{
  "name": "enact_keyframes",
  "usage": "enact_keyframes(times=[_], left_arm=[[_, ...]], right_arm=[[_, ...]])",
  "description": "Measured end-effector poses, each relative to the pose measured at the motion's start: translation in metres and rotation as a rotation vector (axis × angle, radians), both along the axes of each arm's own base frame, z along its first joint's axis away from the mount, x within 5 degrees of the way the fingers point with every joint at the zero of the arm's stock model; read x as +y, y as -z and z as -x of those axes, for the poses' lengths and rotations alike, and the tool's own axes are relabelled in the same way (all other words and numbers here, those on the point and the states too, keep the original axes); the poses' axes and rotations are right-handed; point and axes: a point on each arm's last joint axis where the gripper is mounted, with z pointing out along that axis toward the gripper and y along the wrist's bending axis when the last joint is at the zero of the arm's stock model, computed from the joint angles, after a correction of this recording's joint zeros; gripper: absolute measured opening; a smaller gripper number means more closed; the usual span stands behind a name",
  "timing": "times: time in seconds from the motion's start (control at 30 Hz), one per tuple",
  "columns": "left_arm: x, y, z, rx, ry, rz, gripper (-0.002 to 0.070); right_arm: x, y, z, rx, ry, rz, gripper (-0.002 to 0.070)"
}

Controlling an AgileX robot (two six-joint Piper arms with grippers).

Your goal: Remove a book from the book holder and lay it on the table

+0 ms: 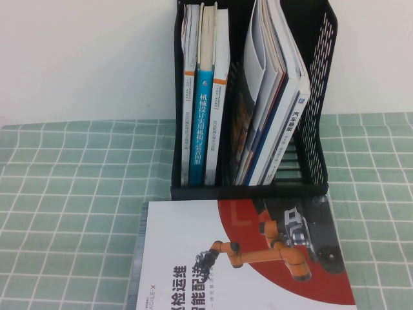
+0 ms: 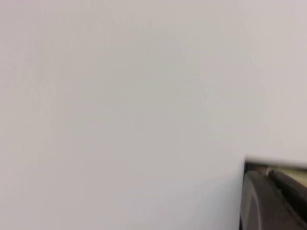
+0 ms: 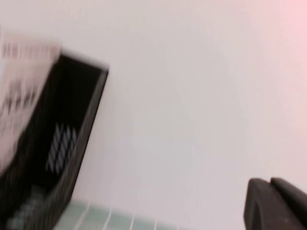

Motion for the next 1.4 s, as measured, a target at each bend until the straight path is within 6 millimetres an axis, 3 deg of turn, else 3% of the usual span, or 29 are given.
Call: enact_keyframes(times=[0.33, 0.67, 0.87, 1.13, 1.23, 1.4], left_arm=[[-0.001, -0.027, 0.018, -0.357, 0.02, 0.012, -0.0003], [0.001, -0.03, 0.021, -0.399, 0.004, 0.02, -0.0003], [0.002, -0.03, 0.009, -0.128, -0.012, 0.03, -0.0003], [0.002, -0.081, 0.012, 0.279, -0.016, -0.003, -0.0003], [0.002, -0.09, 0.003, 0.328, -0.016, -0.006, -0.0003], [0.0, -0.093, -0.017, 0.272, 0.031, 0.137, -0.0003]], right_arm=[[0.001, -0.023, 0.007, -0.269, -0.021, -0.017, -0.0002], [0.0, -0.03, 0.011, -0.351, -0.005, -0.023, -0.0002], [-0.003, -0.034, 0.01, -0.311, 0.016, -0.047, -0.0002], [-0.001, -0.083, 0.024, -0.099, -0.008, -0.042, -0.0002], [0.0, -0.096, 0.021, -0.029, -0.012, -0.04, -0.0002], [0.0, -0.097, 0.001, 0.082, -0.01, -0.037, -0.0002]])
